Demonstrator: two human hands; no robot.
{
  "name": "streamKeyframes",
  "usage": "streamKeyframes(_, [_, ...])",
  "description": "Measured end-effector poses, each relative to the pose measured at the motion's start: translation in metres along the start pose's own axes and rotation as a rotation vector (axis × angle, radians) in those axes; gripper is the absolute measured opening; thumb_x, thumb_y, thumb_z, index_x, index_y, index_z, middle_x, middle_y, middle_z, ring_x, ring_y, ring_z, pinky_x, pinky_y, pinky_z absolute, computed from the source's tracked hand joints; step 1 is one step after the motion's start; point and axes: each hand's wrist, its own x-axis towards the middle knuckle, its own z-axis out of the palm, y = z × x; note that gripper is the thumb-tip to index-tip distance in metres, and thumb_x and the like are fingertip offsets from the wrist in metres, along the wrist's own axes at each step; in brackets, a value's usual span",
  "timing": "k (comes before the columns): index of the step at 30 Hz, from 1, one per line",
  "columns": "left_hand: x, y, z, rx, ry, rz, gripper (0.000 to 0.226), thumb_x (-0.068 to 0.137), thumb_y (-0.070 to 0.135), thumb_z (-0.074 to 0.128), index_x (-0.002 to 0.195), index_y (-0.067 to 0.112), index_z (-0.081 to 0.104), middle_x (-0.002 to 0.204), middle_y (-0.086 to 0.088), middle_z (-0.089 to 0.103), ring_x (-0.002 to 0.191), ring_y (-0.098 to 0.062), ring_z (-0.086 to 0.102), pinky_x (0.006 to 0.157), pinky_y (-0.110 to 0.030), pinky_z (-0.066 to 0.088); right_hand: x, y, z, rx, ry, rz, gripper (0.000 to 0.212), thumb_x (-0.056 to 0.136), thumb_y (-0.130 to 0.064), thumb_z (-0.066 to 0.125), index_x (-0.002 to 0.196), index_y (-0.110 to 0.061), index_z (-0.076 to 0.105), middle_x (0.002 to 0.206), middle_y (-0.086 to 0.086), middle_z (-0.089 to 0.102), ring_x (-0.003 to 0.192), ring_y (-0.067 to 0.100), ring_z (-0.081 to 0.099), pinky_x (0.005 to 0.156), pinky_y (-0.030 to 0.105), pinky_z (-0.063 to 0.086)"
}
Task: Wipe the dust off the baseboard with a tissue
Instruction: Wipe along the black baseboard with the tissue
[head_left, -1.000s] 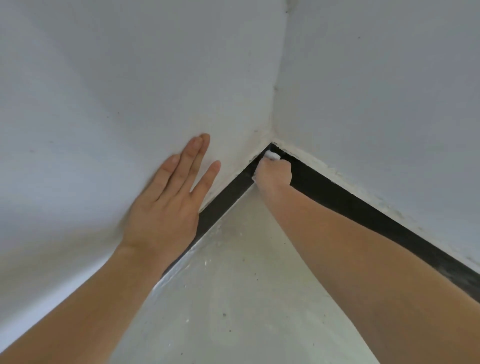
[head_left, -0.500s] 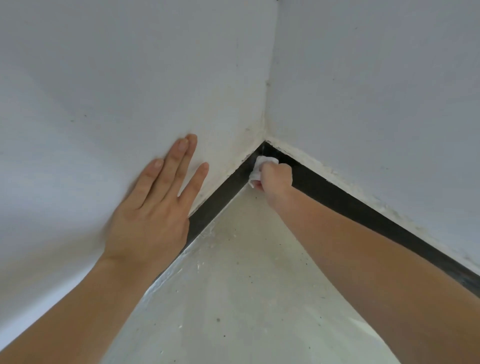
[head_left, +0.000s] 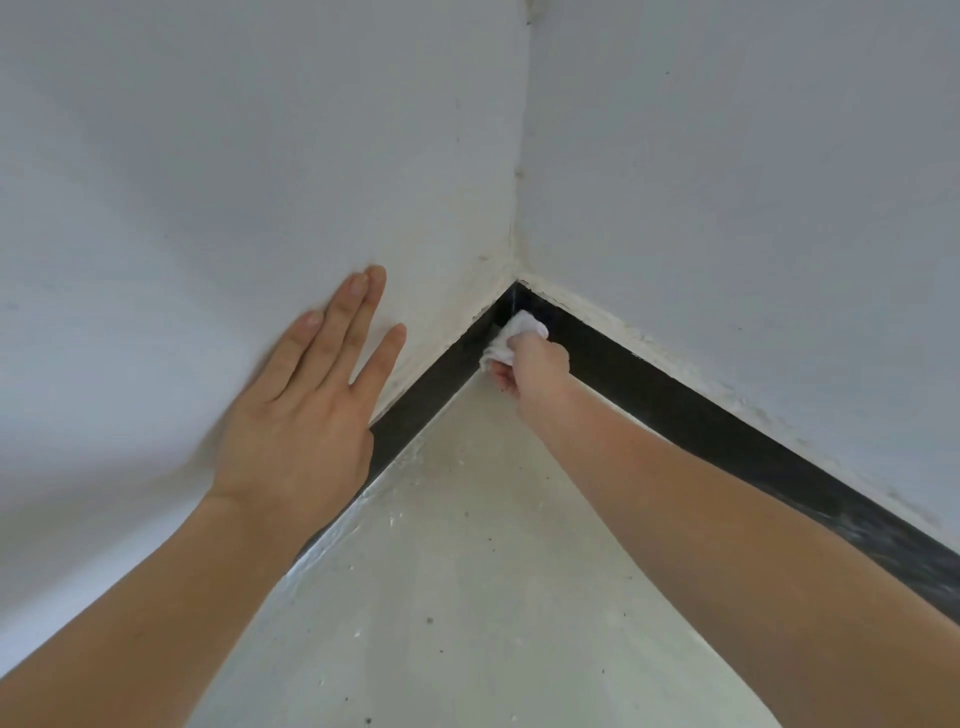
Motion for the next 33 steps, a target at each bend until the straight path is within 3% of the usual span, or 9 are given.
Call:
streamKeyframes(3, [0.000, 0.000, -0.001, 0.010, -0.008, 0.004, 0.080, 0.073, 0.016, 0.059, 0.149, 0.008, 0.034, 0.160, -0.019, 0.004, 0.149, -0.028, 0.005, 0.121, -0.035, -0.003, -0.037, 0.014, 0.039, -0.262, 0.015, -0.130, 0.027, 0.095, -0.006, 0.041, 0.116, -0.002, 0.057, 0.090, 0.006, 0.061, 0.087, 0.020, 0.061, 0.058, 0.022, 0.043])
streamKeyframes(5, [-0.001, 0.001, -0.001, 0.024, -0.002, -0.009, 0.074, 0.077, 0.014, 0.049, 0.149, 0.009, 0.033, 0.160, -0.019, 0.002, 0.149, -0.028, 0.005, 0.121, -0.035, -0.005, -0.062, 0.034, 0.045, -0.422, -0.193, -0.072, 0.025, 0.092, -0.008, 0.047, 0.111, 0.003, 0.058, 0.091, 0.011, 0.062, 0.075, 0.020, 0.057, 0.061, 0.025, 0.046])
streamKeyframes(8, [-0.001, 0.002, -0.002, 0.039, -0.022, -0.011, 0.075, 0.077, 0.016, 0.048, 0.150, 0.010, 0.031, 0.160, -0.020, -0.001, 0.149, -0.028, 0.003, 0.120, -0.035, -0.007, -0.079, 0.043, 0.021, -0.516, -0.430, 0.068, 0.005, 0.087, -0.006, 0.053, 0.086, -0.003, 0.057, 0.067, 0.007, 0.054, 0.051, 0.013, 0.051, 0.045, 0.019, 0.040])
streamKeyframes(11, [-0.001, 0.000, -0.003, 0.020, -0.023, 0.000, 0.079, 0.073, 0.018, 0.056, 0.149, 0.008, 0.034, 0.159, -0.020, 0.003, 0.149, -0.028, 0.005, 0.121, -0.036, -0.002, -0.045, 0.028, -0.001, -0.217, -0.184, 0.061, 0.017, 0.088, -0.004, 0.048, 0.073, -0.009, 0.054, 0.060, 0.006, 0.051, 0.039, 0.010, 0.050, 0.036, 0.012, 0.034])
streamKeyframes(13, [-0.001, 0.000, -0.001, 0.005, -0.012, 0.009, 0.079, 0.072, 0.015, 0.057, 0.148, 0.007, 0.035, 0.159, -0.020, 0.004, 0.149, -0.028, 0.005, 0.121, -0.036, -0.001, -0.017, 0.017, -0.010, -0.088, -0.047, 0.073, 0.017, 0.091, -0.007, 0.048, 0.074, -0.011, 0.050, 0.063, 0.005, 0.052, 0.043, 0.011, 0.051, 0.040, 0.015, 0.039])
streamKeyframes(17, [-0.002, -0.001, 0.002, 0.014, -0.017, 0.015, 0.081, 0.074, 0.016, 0.058, 0.150, 0.008, 0.032, 0.160, -0.020, 0.002, 0.149, -0.028, 0.004, 0.121, -0.036, -0.001, 0.019, 0.012, -0.007, 0.032, -0.003, 0.104, 0.020, 0.094, -0.011, 0.045, 0.075, -0.014, 0.044, 0.070, 0.004, 0.050, 0.054, 0.013, 0.051, 0.049, 0.020, 0.045])
streamKeyframes(26, [-0.002, -0.002, 0.007, 0.033, 0.027, 0.031, 0.072, 0.080, 0.013, 0.041, 0.151, 0.008, 0.029, 0.160, -0.020, 0.001, 0.149, -0.028, 0.003, 0.121, -0.036, -0.001, 0.042, -0.004, 0.008, -0.273, 0.000, 0.055, 0.031, 0.097, -0.008, 0.035, 0.067, -0.016, 0.035, 0.068, 0.003, 0.041, 0.055, 0.013, 0.042, 0.051, 0.023, 0.040])
streamKeyframes(29, [-0.001, 0.000, 0.009, 0.045, 0.032, 0.010, 0.072, 0.081, 0.012, 0.041, 0.151, 0.006, 0.029, 0.160, -0.020, 0.002, 0.149, -0.029, 0.004, 0.121, -0.037, -0.001, 0.029, 0.001, 0.005, -0.343, -0.203, 0.201, 0.026, 0.094, -0.004, 0.034, 0.072, -0.013, 0.043, 0.055, 0.002, 0.041, 0.050, 0.012, 0.034, 0.051, 0.022, 0.036])
streamKeyframes(33, [-0.001, 0.001, 0.007, 0.008, 0.038, -0.009, 0.070, 0.082, 0.018, 0.038, 0.150, 0.005, 0.031, 0.160, -0.020, 0.004, 0.149, -0.028, 0.007, 0.121, -0.035, -0.003, -0.009, 0.017, 0.004, -0.644, -0.856, 0.412, 0.020, 0.093, -0.013, 0.046, 0.074, -0.012, 0.053, 0.051, -0.002, 0.042, 0.042, 0.009, 0.038, 0.050, 0.021, 0.043])
